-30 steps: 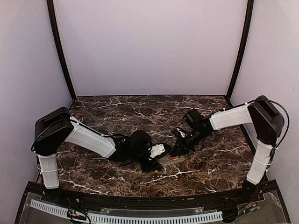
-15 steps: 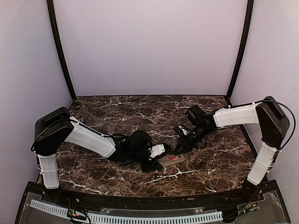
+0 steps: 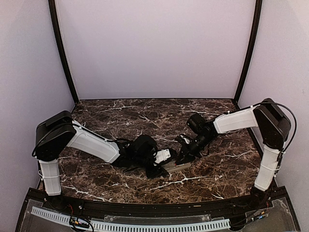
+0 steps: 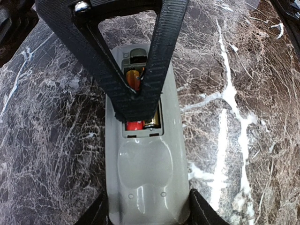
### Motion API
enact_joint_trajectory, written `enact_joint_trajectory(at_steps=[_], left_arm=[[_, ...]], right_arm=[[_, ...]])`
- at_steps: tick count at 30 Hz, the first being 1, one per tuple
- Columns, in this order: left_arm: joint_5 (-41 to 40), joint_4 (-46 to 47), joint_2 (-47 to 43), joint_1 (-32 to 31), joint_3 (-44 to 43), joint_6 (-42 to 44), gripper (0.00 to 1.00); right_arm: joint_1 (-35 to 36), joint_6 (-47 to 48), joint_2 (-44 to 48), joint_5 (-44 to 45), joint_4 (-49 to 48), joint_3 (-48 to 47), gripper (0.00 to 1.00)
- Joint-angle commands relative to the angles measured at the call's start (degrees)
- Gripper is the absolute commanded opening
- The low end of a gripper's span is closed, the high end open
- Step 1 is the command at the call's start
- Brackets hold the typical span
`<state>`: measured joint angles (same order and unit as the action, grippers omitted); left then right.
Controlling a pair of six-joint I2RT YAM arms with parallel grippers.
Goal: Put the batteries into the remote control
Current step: Press the battery in the battery compartment.
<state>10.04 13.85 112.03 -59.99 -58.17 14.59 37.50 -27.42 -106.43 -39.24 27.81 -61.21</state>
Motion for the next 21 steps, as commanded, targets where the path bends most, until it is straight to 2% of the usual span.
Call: enact_joint_trajectory(at_steps=[1,7,12,14,15,16,17,19,21], left_arm=[[-0.85,-3.56,1.00,0.31,-0.47,1.01,0.00],[-1.04,-3.31,1.00,0.40,-0.23,0.71,0.00],[-0.79,-4.56,0.72,0.52,-1.30,0.96,0.01],[-0.34,-4.99,0.01,0.68,-1.96,0.72,0.13],[0.07,-4.87,-0.37,0.80,-2.17,0.42,0.26],[0.38,-4.74,-1.10,1.05,-2.55,0.17,0.33],[0.93,-4.47,-1.63,1.16,-2.73,-0.35,0.47],[1.85,-4.15,-3.05,1.59,-3.42,-1.08,0.63],[3.43,-5.28,-5.66,2.05,-4.57,-1.62,0.72]], right_arm=[[0.02,2.66,-2.19,5.55,4.69,-0.50,0.00],[-1.14,2.81,-0.06,5.99,5.87,-2.43,0.00],[-1.11,3.43,4.53,-1.88,4.50,-5.84,0.00],[-1.12,3.47,6.95,-2.11,4.84,-7.23,0.00],[-1.20,3.62,8.01,-1.35,5.50,-7.99,0.00],[-1.26,3.80,8.92,-0.43,6.17,-8.64,0.00],[-1.39,4.02,9.73,0.48,6.87,-9.14,0.00],[-1.85,4.66,11.30,1.91,8.02,-9.76,0.02],[-2.19,5.27,12.92,3.26,9.19,-10.25,0.04]])
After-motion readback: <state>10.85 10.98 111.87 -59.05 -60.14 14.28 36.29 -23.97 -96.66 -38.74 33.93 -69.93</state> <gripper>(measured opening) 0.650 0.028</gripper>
